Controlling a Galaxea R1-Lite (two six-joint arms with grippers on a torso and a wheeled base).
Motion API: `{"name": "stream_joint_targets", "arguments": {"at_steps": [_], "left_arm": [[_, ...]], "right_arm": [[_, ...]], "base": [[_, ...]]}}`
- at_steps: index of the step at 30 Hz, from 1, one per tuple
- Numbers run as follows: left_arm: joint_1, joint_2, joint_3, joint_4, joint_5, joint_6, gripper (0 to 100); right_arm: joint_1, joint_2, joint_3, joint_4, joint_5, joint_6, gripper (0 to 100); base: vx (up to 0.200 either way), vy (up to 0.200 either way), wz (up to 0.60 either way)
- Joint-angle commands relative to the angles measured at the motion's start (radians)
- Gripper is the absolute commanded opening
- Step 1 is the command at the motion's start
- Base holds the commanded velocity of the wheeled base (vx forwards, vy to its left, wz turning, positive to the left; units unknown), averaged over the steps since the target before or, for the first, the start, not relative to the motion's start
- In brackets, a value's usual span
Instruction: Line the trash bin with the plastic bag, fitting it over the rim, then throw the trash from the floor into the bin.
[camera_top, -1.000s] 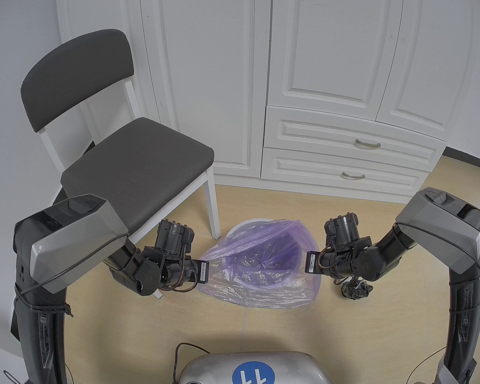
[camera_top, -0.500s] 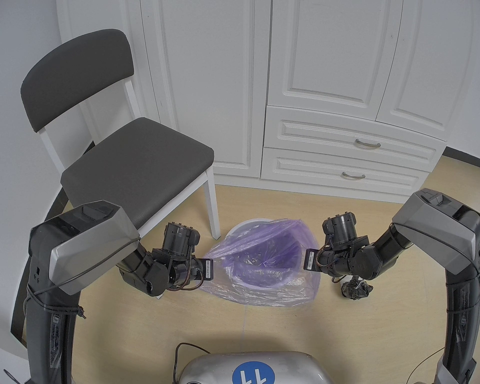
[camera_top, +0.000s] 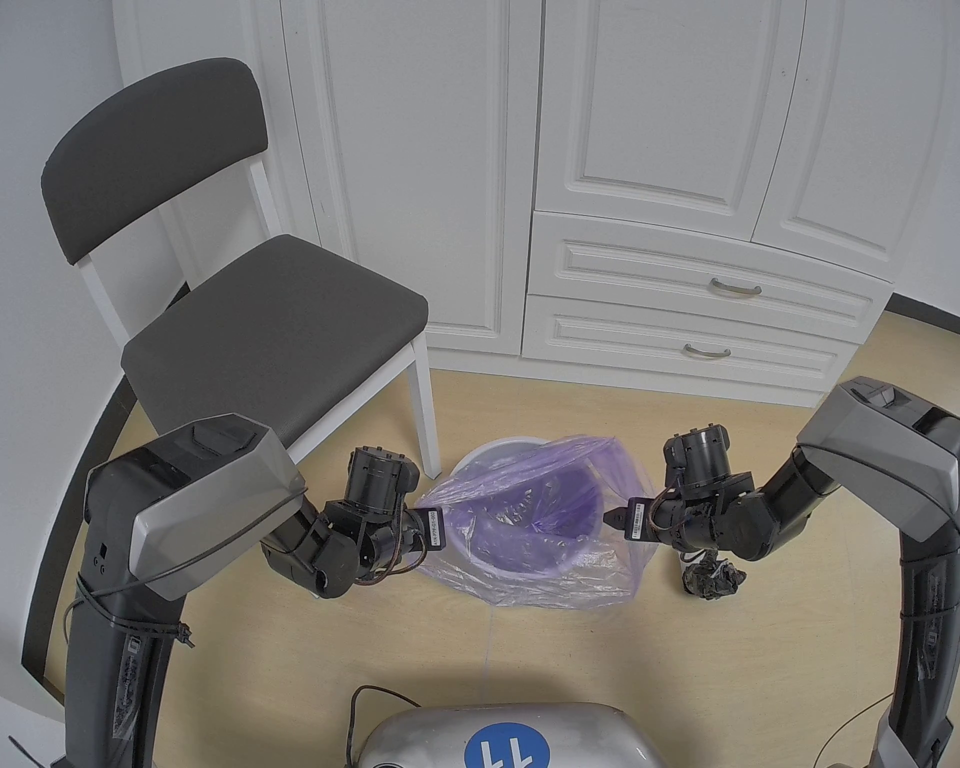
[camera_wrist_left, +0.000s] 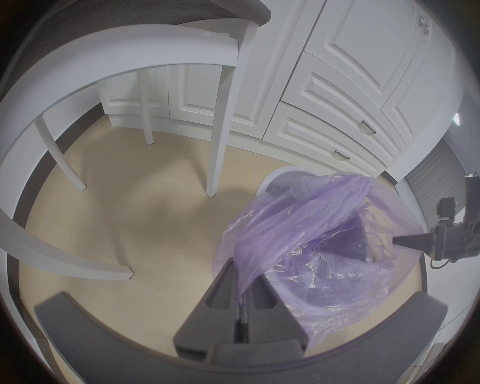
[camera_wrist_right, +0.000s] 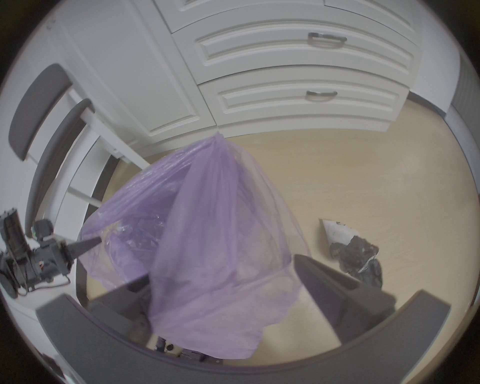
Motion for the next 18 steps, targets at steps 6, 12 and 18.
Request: {"name": "stream_joint_targets", "arguments": {"at_steps": [6, 12, 18], "left_arm": [[0.002, -0.003, 0.004, 0.003, 0.0, 0.001, 0], [0.002, -0.002, 0.005, 0.003, 0.002, 0.001, 0], [0.006, 0.003, 0.002, 0.003, 0.002, 0.001, 0]], "right_arm": [[-0.043, -0.198, 0.208, -0.172, 0.011, -0.161, 100], [-0.048, -0.247, 0.302, -0.276, 0.011, -0.247, 100], [-0.048, -0.2, 0.319, -0.281, 0.02, -0.297, 100]], "base": [[0.0, 0.0, 0.0], [0.0, 0.0, 0.0], [0.0, 0.0, 0.0]]}}
